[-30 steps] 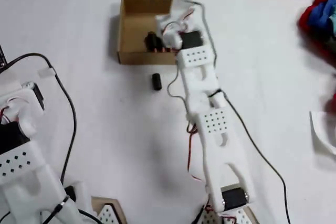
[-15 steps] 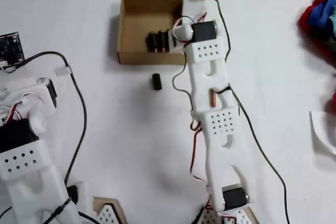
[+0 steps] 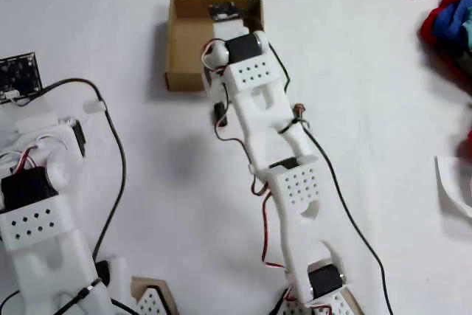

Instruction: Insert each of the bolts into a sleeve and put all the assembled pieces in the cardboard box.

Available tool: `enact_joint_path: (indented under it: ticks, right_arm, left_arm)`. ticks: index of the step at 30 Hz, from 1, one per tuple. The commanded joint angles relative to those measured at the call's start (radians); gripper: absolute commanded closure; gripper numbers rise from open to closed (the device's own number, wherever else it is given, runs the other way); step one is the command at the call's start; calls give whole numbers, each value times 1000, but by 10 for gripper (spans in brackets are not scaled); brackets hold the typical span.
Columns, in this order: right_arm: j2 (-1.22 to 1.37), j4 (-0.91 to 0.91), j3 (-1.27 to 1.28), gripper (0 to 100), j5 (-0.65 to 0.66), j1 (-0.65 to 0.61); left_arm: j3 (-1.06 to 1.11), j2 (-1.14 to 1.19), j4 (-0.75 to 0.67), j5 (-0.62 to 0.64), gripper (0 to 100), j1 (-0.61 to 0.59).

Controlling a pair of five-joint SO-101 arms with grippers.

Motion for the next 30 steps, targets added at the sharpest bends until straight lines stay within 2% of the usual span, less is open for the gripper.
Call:
enact_joint_path:
  ticks: [1, 15, 27, 30]
  right_arm:
    - [-38, 5, 11, 866, -60, -8]
    - [225, -81, -229, 864, -71, -48]
    - [343, -136, -252, 867, -60, -39]
    - [346, -140, -252, 949, -60, -38]
  left_arm:
    - [-5, -18, -38, 0, 910, 6]
    - [-5, -21, -32, -5, 910, 2]
    - [-5, -21, -32, -5, 910, 2]
    - [-5, -21, -32, -5, 910, 2]
